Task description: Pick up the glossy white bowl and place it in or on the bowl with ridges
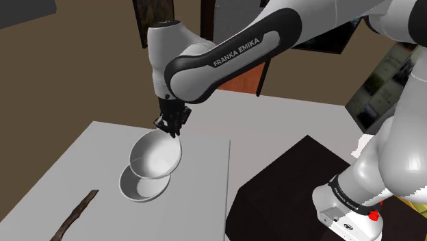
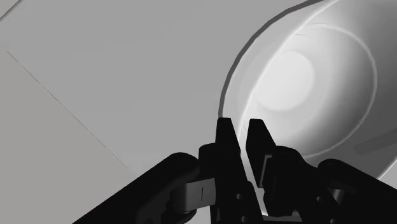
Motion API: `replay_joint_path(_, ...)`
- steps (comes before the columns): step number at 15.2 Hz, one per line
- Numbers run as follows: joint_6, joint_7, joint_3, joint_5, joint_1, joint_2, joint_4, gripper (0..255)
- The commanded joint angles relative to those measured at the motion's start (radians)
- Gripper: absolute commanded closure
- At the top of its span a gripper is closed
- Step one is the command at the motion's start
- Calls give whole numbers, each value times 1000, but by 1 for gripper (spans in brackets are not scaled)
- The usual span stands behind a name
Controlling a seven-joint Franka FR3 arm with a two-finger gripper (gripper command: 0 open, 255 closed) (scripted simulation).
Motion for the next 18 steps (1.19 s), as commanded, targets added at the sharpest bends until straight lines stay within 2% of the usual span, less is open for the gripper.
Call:
replay_joint_path(1, -48, 33, -1, -25, 31, 65, 110, 255)
replay_joint_path(4, -113, 61, -7, -51, 71, 152, 258, 255)
replay_joint_path(18, 31, 78, -31, -88, 85, 245, 203, 255)
